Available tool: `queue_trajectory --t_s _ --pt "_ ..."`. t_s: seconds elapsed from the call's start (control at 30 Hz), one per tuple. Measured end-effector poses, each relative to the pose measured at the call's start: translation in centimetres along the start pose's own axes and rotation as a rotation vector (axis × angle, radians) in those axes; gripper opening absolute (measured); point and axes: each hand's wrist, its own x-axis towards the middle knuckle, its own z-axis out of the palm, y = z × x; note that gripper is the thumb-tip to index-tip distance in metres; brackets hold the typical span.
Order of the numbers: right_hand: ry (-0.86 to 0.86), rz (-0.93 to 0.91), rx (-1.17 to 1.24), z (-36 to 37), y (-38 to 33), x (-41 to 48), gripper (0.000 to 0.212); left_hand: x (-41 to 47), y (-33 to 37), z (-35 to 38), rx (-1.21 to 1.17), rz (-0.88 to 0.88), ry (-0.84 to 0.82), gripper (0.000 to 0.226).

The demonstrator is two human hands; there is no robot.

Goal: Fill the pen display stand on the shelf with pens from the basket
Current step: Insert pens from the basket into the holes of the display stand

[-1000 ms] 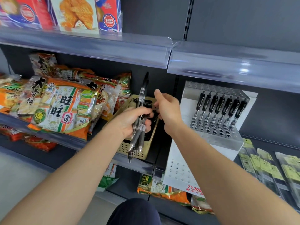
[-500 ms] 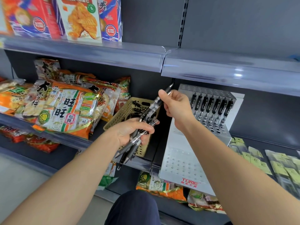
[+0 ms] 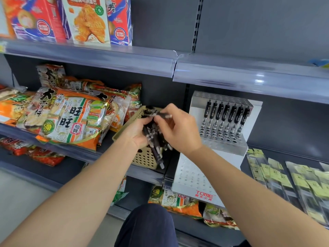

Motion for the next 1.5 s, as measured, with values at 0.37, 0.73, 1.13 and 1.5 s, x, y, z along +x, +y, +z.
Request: queue_trajectory --t_s 0.37,0.73,1.13,1.5 --pt "-0.096 0.113 -0.117 0.2 1.2 -1.5 0.013 0.9 0.0 0.4 -0.189 0.074 0.103 0.033" --pt "-0.471 0.129 -0.045 -0.6 0.8 -1.7 0.079 2.8 0.6 -0.8 -0.212 0.118 0.195 0.022" --pt "-0.167 -0.180 -0.109 1.1 2.3 -2.5 0.046 3.7 1.2 -1.7 -0.307 0.197 0.306 0.015" --pt "0.136 0.812 0.848 -2.5 1.1 2.3 0.024 3.5 0.7 -2.5 -0.228 0.177 0.305 0.020"
